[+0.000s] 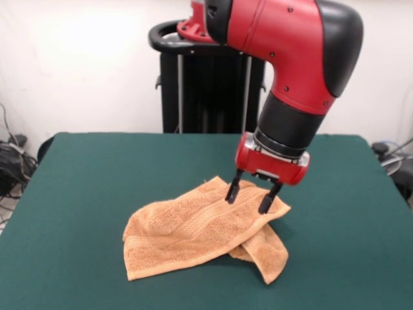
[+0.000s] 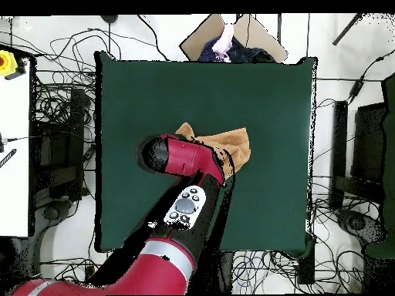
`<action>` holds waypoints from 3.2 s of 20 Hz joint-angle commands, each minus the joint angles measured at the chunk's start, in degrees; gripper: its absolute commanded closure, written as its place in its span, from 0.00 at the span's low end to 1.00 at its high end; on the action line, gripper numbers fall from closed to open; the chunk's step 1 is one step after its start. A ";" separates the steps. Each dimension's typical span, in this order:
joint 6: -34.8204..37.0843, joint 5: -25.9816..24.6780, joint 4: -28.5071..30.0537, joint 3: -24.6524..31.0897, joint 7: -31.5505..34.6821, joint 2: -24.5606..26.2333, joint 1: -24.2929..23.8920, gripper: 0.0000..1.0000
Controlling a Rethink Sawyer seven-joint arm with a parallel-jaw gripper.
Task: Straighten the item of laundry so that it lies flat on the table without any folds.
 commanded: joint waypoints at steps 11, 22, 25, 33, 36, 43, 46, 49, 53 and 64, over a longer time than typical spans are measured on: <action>-3.80 4.02 9.23 8.89 15.58 1.24 1.22 0.00; -5.07 6.06 12.41 9.16 17.02 -0.12 3.13 0.00; -6.25 6.33 12.92 9.01 16.94 0.12 3.44 0.00; -9.49 7.24 12.33 7.33 17.29 2.16 5.09 0.00; -10.23 7.62 12.02 6.37 17.54 2.78 6.07 0.00; -11.07 8.57 9.64 4.29 17.32 4.80 7.53 0.00; -11.70 8.78 9.38 4.04 16.86 5.14 7.29 0.00; -11.31 9.15 8.28 3.44 16.58 5.89 7.36 0.00; -11.95 9.75 6.65 3.45 16.34 7.67 7.10 0.00; -14.44 9.31 8.89 3.95 15.45 6.63 5.66 0.00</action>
